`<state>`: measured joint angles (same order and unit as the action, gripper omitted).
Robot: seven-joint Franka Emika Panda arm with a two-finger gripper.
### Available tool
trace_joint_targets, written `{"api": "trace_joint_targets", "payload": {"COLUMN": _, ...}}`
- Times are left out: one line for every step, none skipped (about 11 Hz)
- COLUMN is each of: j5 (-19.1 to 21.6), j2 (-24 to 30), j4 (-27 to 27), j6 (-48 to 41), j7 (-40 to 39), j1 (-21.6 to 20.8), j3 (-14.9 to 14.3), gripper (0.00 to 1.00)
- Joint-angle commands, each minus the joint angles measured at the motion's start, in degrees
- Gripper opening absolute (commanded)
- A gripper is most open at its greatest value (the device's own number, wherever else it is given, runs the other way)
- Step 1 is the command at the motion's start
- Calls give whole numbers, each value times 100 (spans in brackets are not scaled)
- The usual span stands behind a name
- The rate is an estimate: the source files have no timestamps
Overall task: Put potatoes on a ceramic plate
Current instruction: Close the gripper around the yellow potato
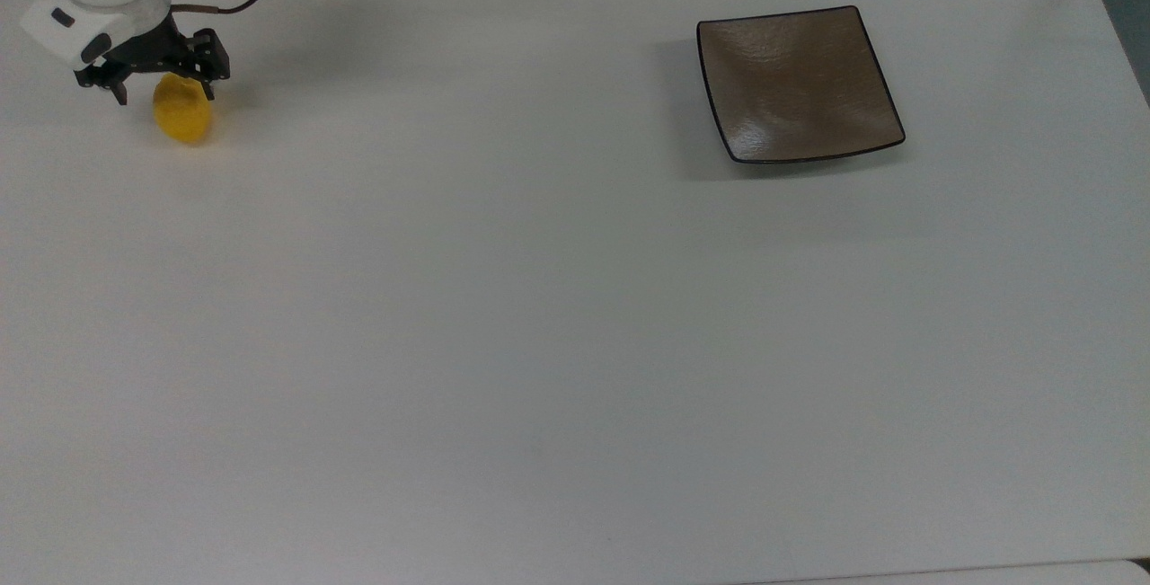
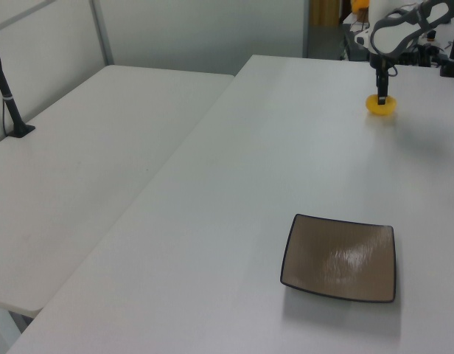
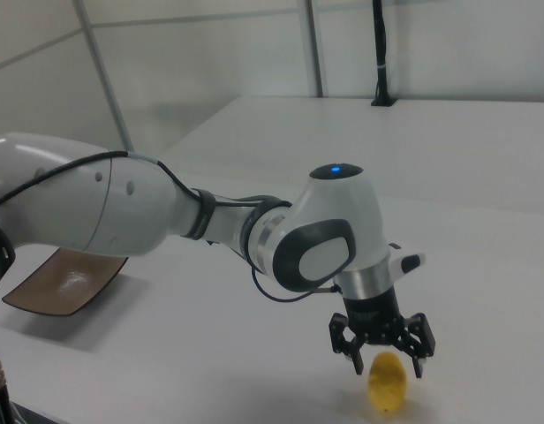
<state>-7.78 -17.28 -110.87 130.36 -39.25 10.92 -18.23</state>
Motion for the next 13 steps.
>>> {"api": "trace_joint_targets", "payload": {"j5": -83, "j2": -38, "j4": -207, "j6": 262, "j7": -100, "j1": -2, "j3": -23, "gripper": 100}}
{"api": "trace_joint_targets", "payload": {"j5": -83, "j2": -82, "j4": -216, "j6": 262, "j7": -100, "j1": -11, "j3": -23, "gripper": 100}}
{"api": "trace_joint_targets", "payload": {"j5": -83, "j2": -99, "j4": -216, "j6": 262, "j7": -100, "j1": -11, "j3": -23, "gripper": 100}}
{"api": "trace_joint_targets", "payload": {"j5": -83, "j2": -126, "j4": -216, "j6": 262, "j7": -100, "j1": -11, "j3": -23, "gripper": 100}}
{"api": "trace_joint_targets", "payload": {"j5": -83, "j2": -143, "j4": -216, "j6": 262, "j7": -100, "j1": -11, "j3": -23, "gripper": 100}}
{"api": "trace_joint_targets", "payload": {"j5": -83, "j2": -144, "j4": -216, "j6": 262, "j7": -100, "j1": -11, "j3": -23, "gripper": 97}}
{"api": "trace_joint_targets", "payload": {"j5": -83, "j2": -152, "j4": -216, "j6": 262, "j7": -109, "j1": -11, "j3": -23, "gripper": 77}}
{"api": "trace_joint_targets", "payload": {"j5": -83, "j2": -144, "j4": -216, "j6": 254, "j7": -109, "j1": -11, "j3": -23, "gripper": 42}}
{"api": "trace_joint_targets", "payload": {"j5": -83, "j2": -144, "j4": -216, "j6": 253, "j7": -109, "j1": -11, "j3": -23, "gripper": 20}}
{"api": "trace_joint_targets", "payload": {"j5": -83, "j2": -126, "j4": -207, "j6": 236, "j7": -109, "j1": -11, "j3": -23, "gripper": 8}}
{"api": "trace_joint_targets", "payload": {"j5": -83, "j2": -109, "j4": -190, "j6": 184, "j7": -109, "j1": -11, "j3": -23, "gripper": 6}}
{"api": "trace_joint_targets", "payload": {"j5": -74, "j2": -48, "j4": -181, "j6": 140, "j7": -100, "j1": -11, "j3": -23, "gripper": 6}}
{"api": "trace_joint_targets", "payload": {"j5": -66, "j2": 49, "j4": -172, "j6": 130, "j7": -66, "j1": -19, "j3": -23, "gripper": 7}}
